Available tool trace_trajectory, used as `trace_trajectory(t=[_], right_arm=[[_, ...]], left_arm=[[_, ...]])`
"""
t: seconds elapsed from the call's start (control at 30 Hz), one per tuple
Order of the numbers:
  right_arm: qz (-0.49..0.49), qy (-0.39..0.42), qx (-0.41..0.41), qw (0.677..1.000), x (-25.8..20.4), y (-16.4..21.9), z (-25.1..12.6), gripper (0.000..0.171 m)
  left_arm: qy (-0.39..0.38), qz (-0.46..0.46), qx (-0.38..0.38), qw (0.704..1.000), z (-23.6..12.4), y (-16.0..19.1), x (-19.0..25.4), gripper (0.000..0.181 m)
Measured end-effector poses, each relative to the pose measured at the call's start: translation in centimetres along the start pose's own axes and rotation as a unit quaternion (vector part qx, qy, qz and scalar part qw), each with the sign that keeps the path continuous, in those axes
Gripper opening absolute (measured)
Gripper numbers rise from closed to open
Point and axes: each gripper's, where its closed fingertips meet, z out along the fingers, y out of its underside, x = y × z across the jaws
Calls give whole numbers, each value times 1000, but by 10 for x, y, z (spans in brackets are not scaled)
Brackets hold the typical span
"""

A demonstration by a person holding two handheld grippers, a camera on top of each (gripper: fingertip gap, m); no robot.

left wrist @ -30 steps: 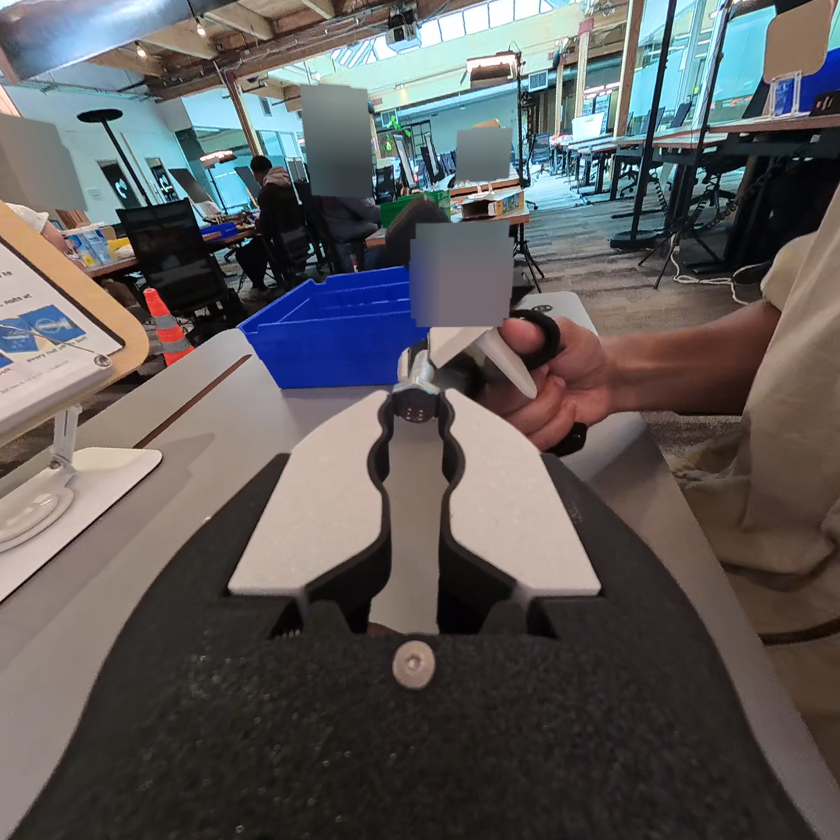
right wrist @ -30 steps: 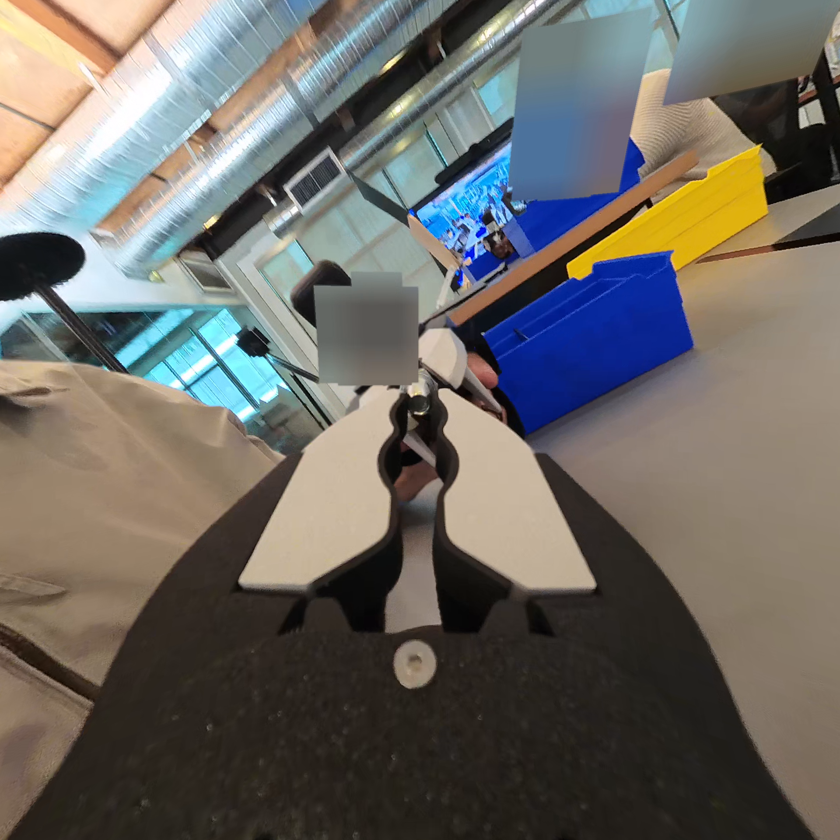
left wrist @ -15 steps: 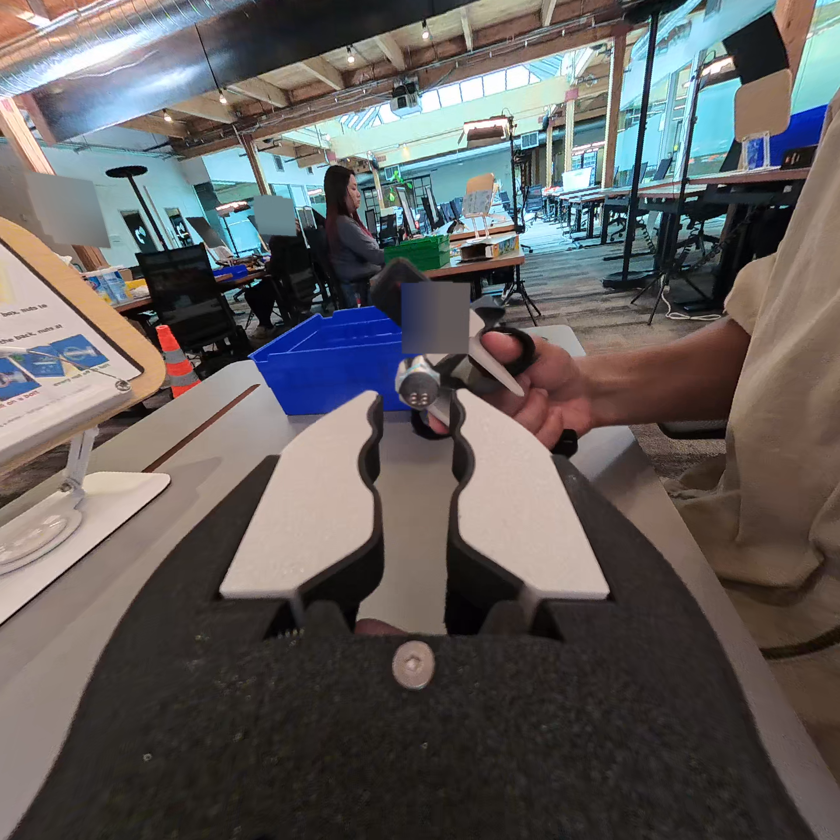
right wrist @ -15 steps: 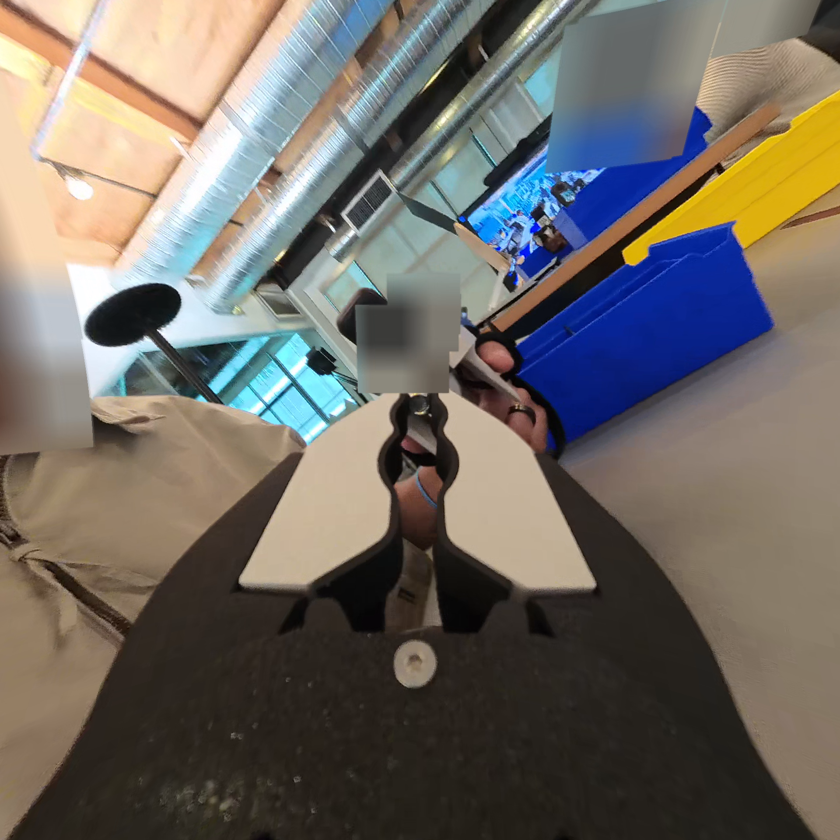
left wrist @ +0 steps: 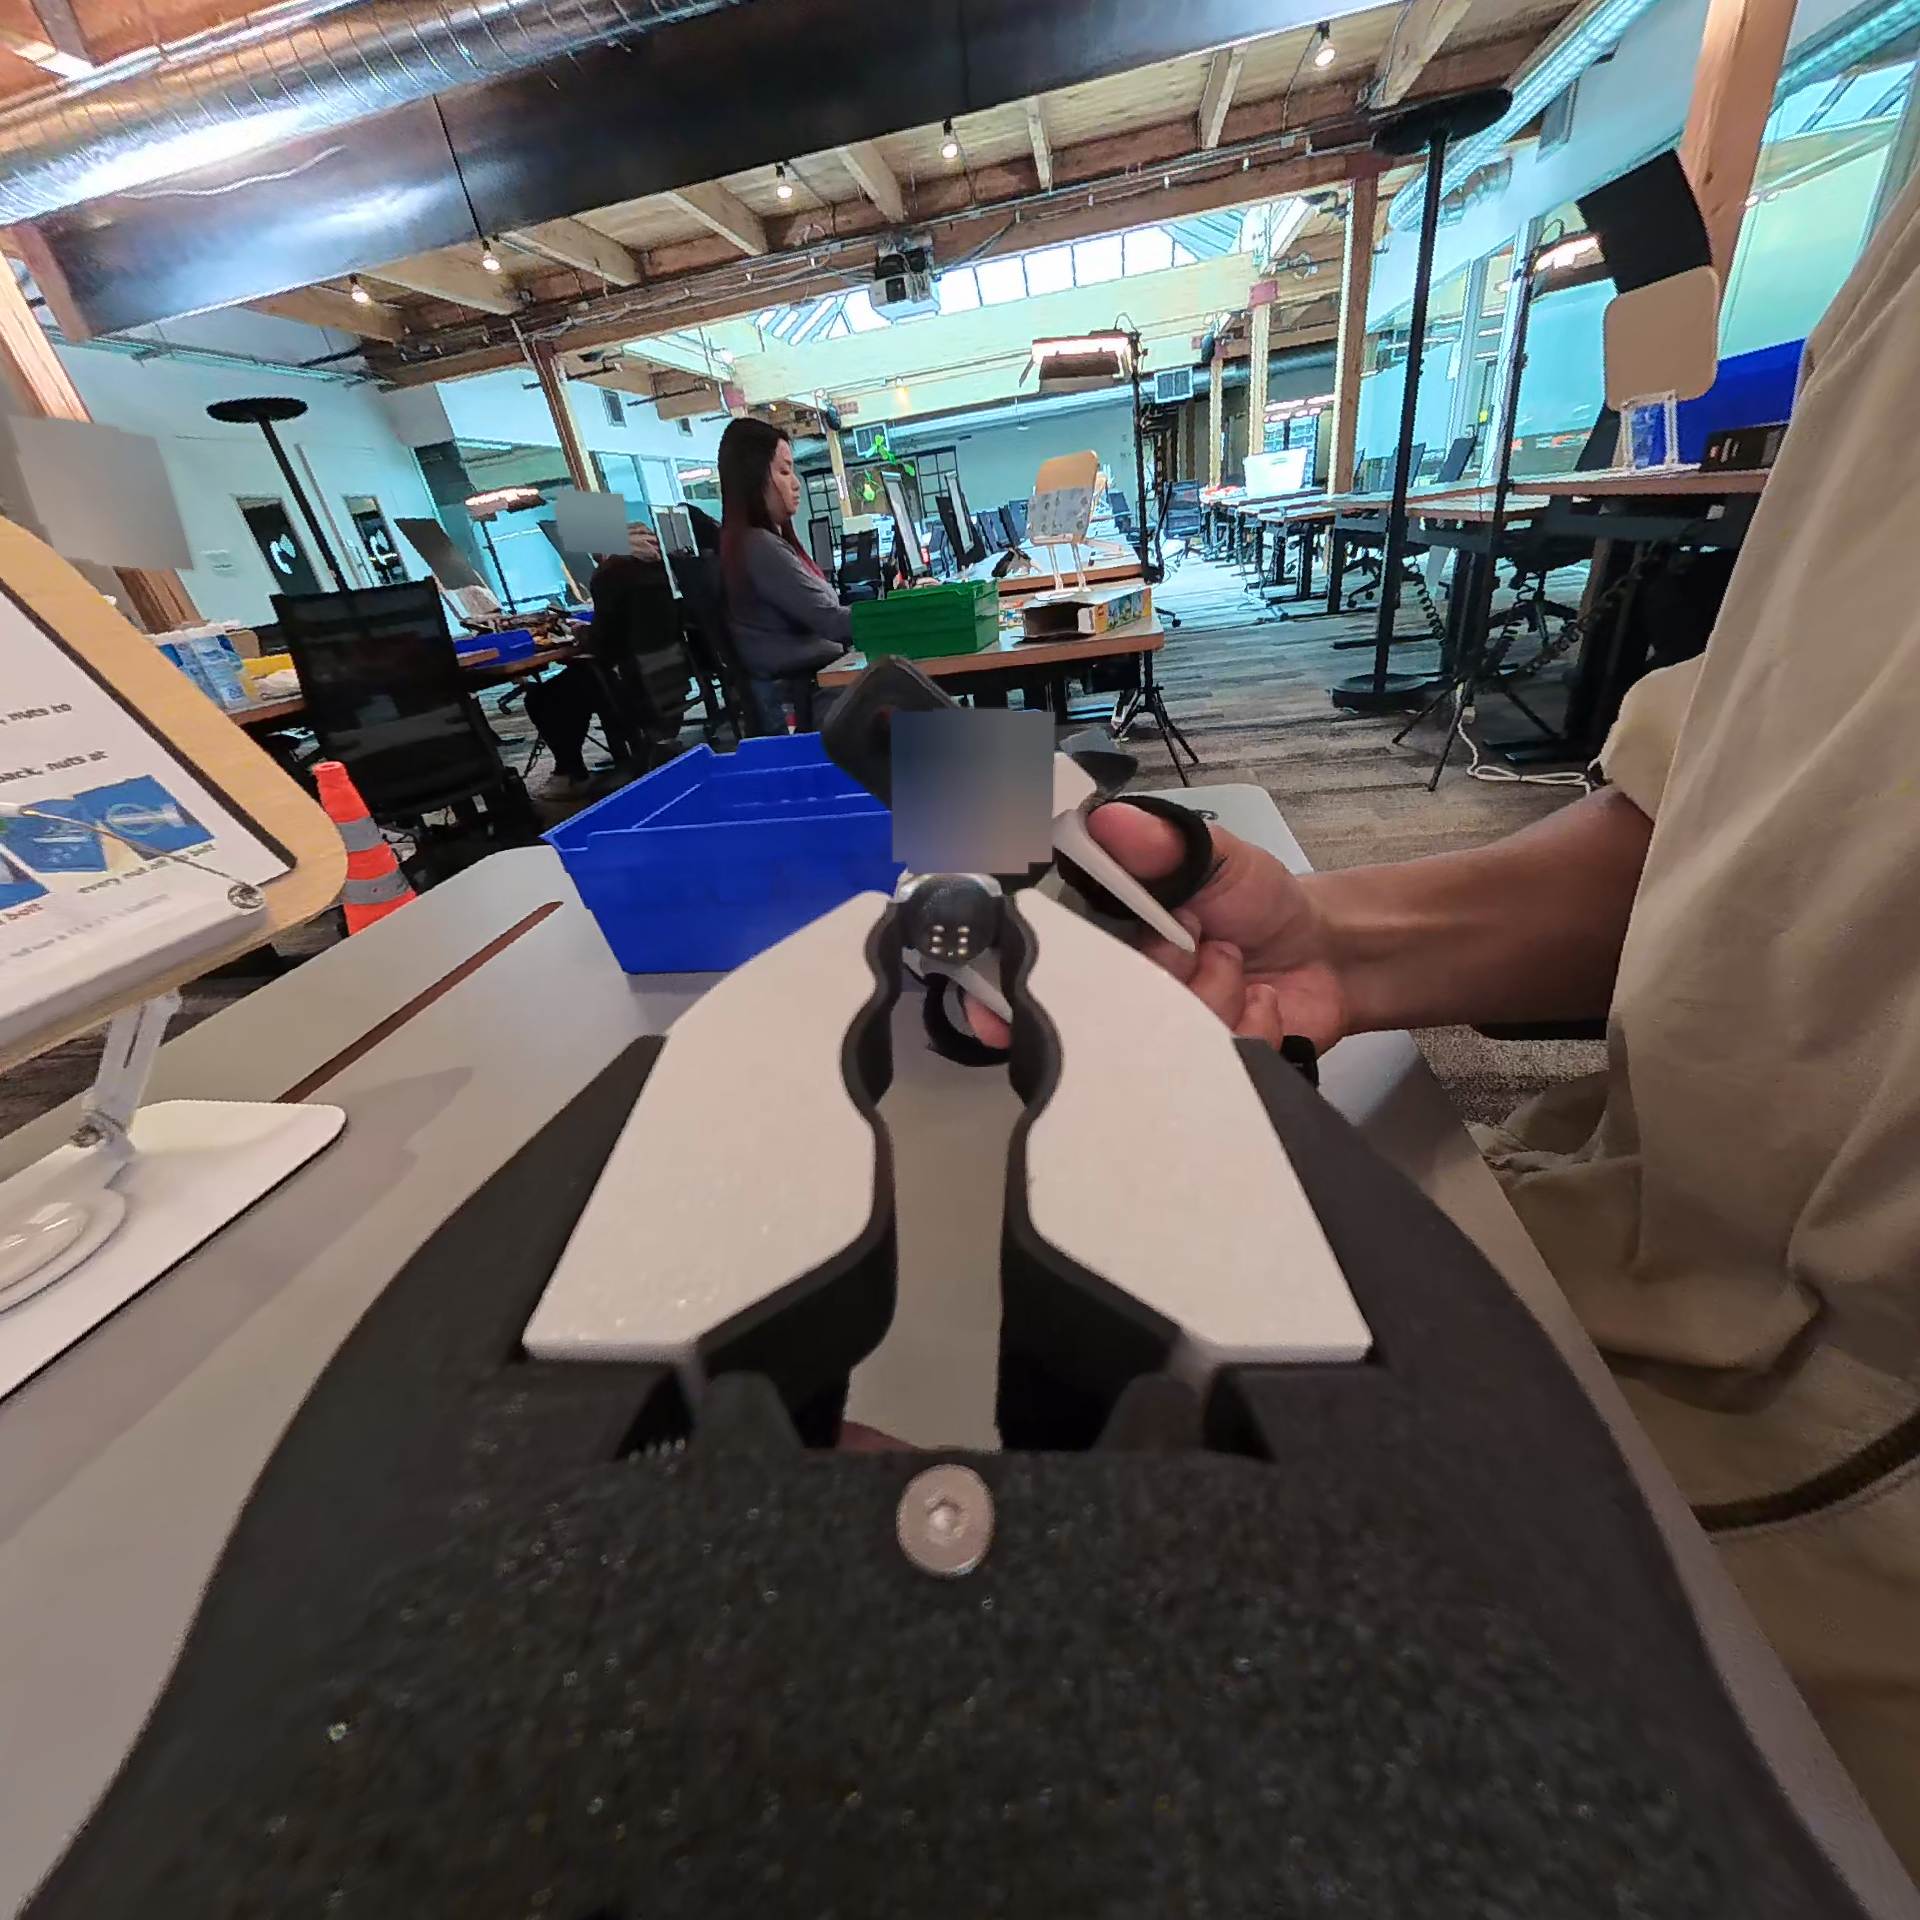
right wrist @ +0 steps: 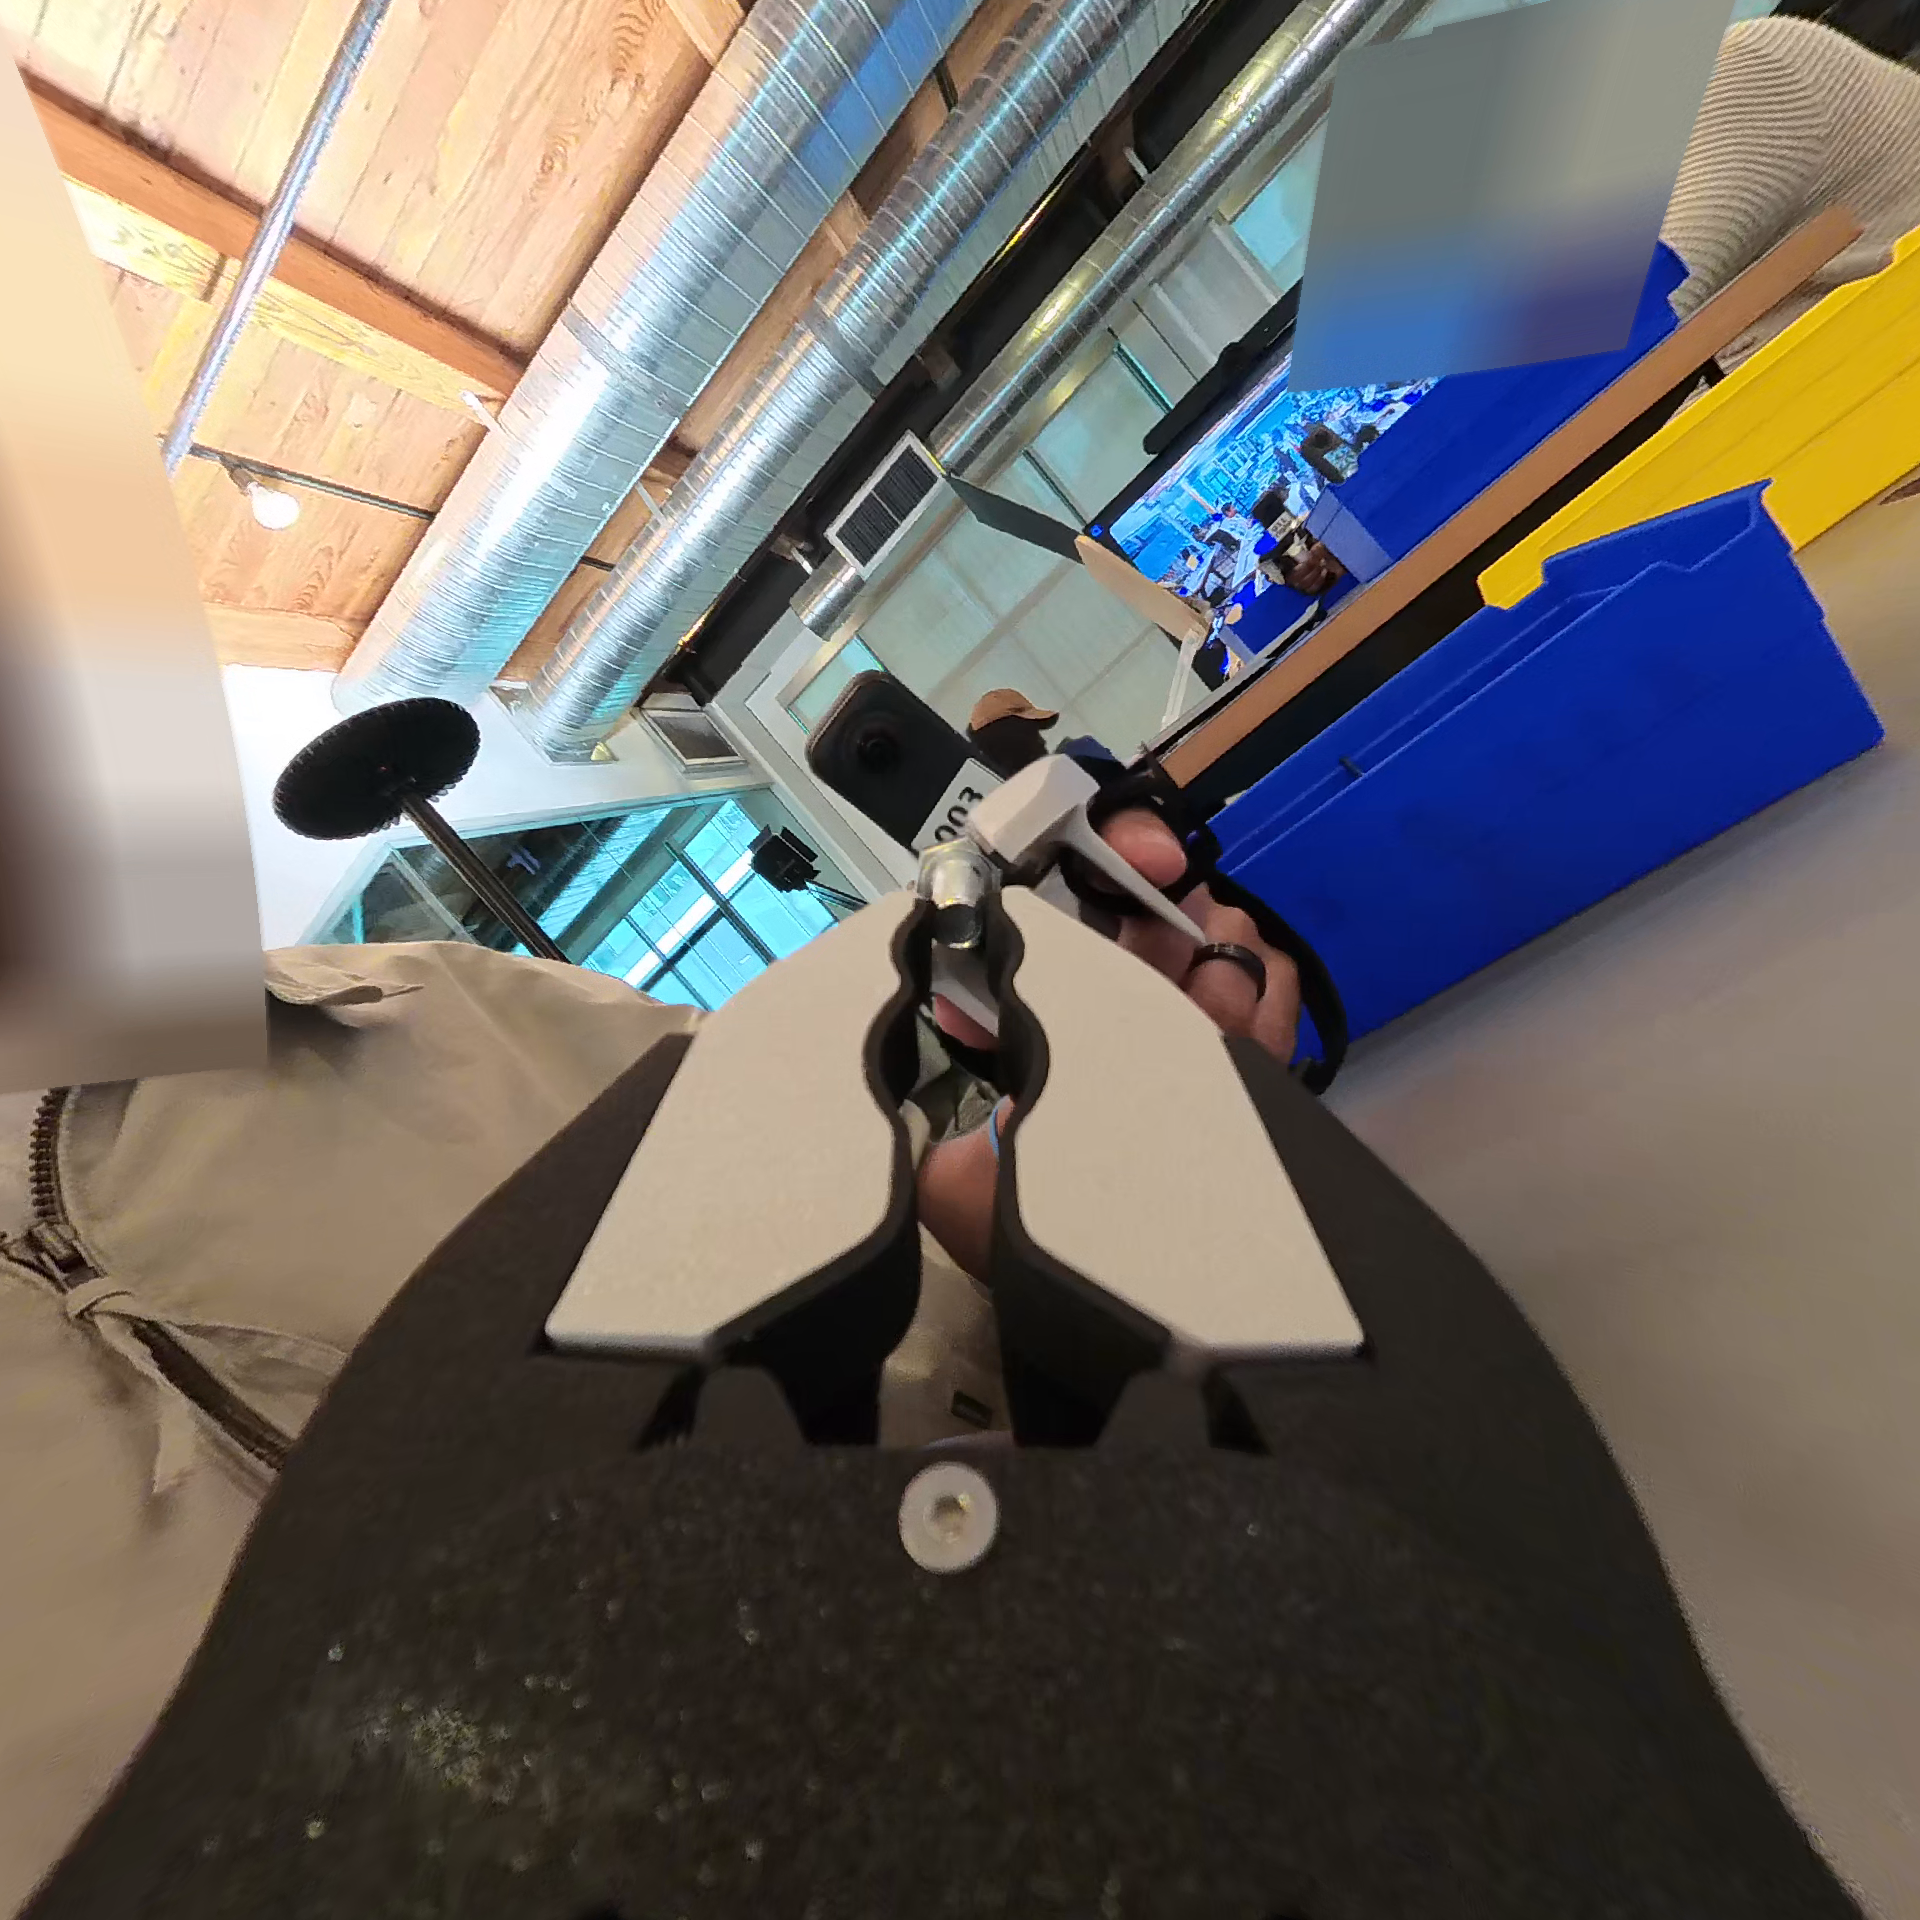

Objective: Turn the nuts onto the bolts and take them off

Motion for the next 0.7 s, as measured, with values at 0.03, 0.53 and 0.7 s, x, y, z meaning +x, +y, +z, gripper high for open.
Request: trace_trajectory(t=[0.03,0.53,0.7], right_arm=[[5,-2,2,1000,0,0,1,9],[-184,242,-142,942,53,-26,-50,30],[-292,423,-269,815,109,-41,-84,29]], left_arm=[[-2,-1,2,1000,0,0,-1,17],[-72,-32,-49,996,-10,20,-29,17],[-97,-46,-80,991,-9,35,-40,17]])
